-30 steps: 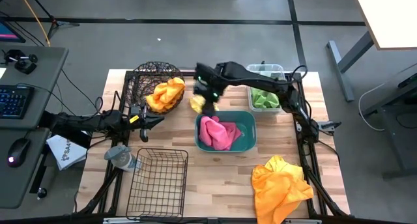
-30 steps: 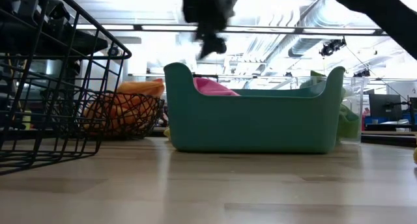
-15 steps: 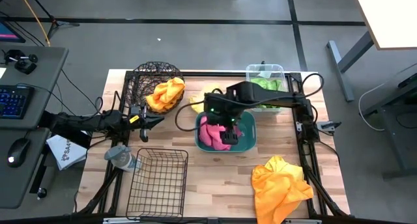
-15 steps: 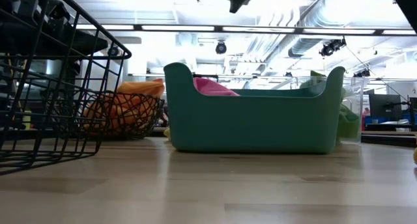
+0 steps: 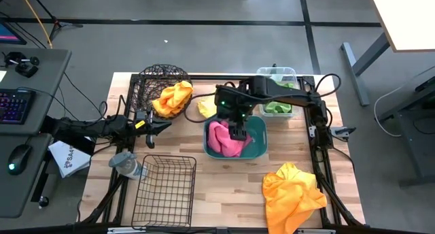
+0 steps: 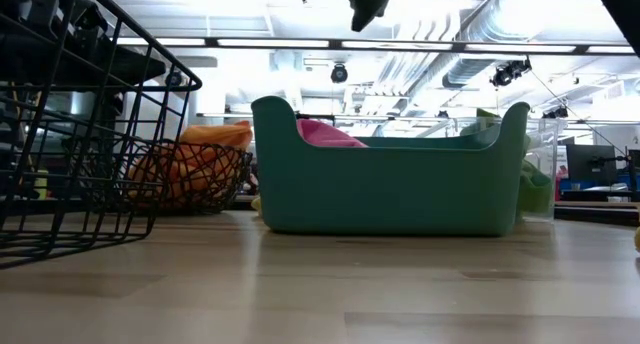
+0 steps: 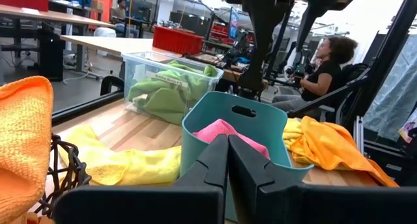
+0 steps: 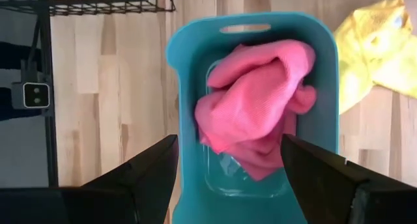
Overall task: Sort microfiber towel by color & place in baskets
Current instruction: Put the orange microfiber cloth into the top black wire basket
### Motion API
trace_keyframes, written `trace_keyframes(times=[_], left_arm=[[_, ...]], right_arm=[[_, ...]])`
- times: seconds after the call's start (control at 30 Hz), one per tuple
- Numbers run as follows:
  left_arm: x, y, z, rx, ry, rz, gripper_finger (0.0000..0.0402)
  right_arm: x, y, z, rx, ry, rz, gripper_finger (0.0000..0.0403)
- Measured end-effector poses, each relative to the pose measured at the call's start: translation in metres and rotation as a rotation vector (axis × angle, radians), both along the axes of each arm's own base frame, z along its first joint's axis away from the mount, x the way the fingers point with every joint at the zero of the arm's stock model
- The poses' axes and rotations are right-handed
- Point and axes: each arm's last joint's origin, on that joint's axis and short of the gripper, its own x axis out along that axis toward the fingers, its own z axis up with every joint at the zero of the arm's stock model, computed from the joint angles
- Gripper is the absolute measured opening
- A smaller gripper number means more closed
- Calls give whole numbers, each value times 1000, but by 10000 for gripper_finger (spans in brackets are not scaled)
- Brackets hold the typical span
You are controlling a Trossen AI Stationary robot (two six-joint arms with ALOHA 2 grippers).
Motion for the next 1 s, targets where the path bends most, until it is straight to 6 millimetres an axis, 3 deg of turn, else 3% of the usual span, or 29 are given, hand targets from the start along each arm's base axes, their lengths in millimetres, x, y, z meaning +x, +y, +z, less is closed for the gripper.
trace_keyframes(times=[1.0], left_arm=[[0, 0, 0, 0, 0, 0, 0]], right_arm=[[0, 0, -1, 14, 5, 30, 266]])
